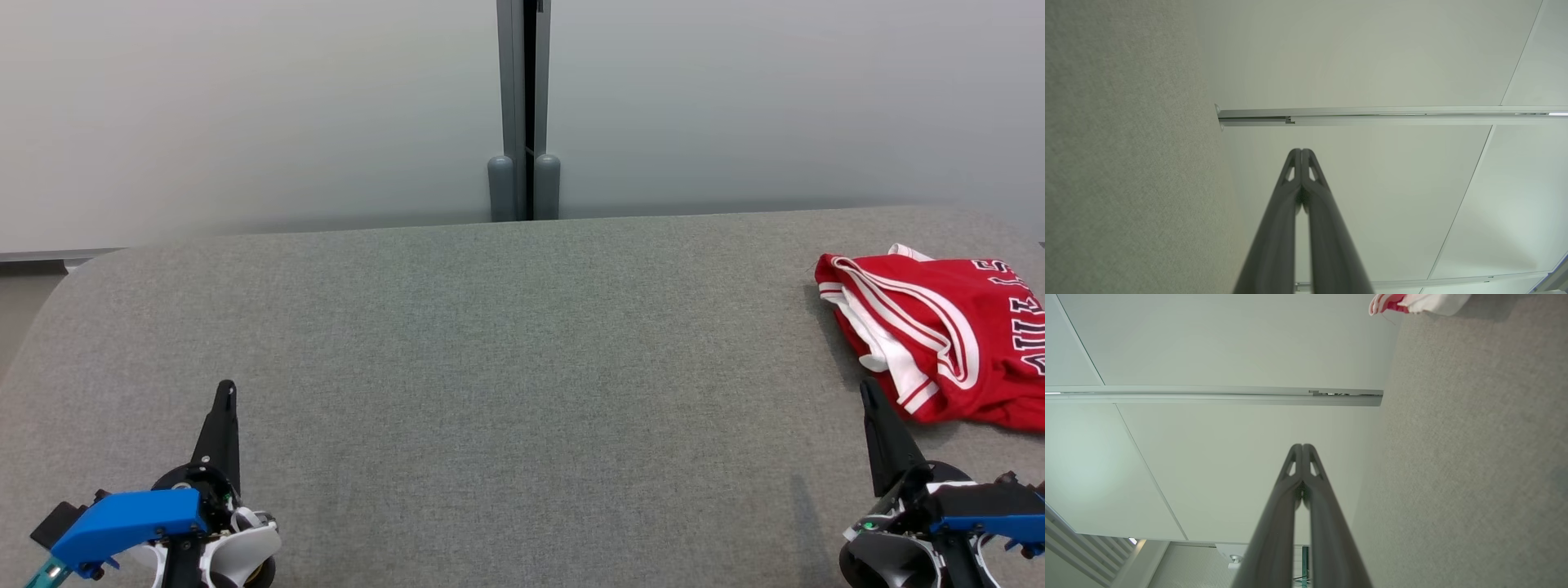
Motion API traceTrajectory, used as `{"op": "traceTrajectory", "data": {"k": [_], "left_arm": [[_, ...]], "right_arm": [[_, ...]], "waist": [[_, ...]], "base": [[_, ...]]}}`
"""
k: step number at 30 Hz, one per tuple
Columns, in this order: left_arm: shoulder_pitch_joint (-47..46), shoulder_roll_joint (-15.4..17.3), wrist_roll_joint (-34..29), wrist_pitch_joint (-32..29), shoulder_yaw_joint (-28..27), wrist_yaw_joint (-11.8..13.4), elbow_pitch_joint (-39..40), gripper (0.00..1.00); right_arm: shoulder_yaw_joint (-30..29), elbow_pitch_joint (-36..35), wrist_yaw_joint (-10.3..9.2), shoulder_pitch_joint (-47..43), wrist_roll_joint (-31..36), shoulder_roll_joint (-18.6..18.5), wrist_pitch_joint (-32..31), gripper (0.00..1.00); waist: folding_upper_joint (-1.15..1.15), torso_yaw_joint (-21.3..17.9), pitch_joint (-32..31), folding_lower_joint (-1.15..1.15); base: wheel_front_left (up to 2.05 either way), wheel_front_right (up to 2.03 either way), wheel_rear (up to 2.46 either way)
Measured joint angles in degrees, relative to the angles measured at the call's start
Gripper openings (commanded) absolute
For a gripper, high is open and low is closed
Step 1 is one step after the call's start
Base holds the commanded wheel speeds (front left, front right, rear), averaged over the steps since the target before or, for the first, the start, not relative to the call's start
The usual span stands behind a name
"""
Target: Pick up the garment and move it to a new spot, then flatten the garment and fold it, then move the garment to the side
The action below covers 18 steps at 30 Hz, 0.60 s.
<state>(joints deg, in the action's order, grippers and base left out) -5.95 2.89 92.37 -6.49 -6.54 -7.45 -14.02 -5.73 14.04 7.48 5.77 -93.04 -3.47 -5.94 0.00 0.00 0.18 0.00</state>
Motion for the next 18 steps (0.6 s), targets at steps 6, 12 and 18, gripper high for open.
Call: {"op": "traceTrajectory", "data": {"k": [6, 12, 18], "left_arm": [[0.0, 0.0, -0.01, 0.0, 0.0, 0.0, 0.0, 0.0], [0.0, -0.01, -0.01, 0.0, -0.01, 0.0, 0.0, 0.0], [0.0, -0.01, -0.01, 0.0, -0.01, 0.0, 0.0, 0.0]], "right_arm": [[-0.07, 0.01, 0.0, 0.0, 0.12, 0.03, -0.03, 0.0], [-0.12, 0.01, 0.0, 0.01, 0.13, 0.08, -0.04, 0.0], [-0.18, 0.01, 0.0, 0.01, 0.14, 0.11, -0.05, 0.0]], "waist": [[0.0, 0.0, 0.0, 0.0], [0.0, 0.0, 0.0, 0.0], [0.0, 0.0, 0.0, 0.0]], "base": [[0.0, 0.0, 0.0], [0.0, 0.0, 0.0], [0.0, 0.0, 0.0]]}}
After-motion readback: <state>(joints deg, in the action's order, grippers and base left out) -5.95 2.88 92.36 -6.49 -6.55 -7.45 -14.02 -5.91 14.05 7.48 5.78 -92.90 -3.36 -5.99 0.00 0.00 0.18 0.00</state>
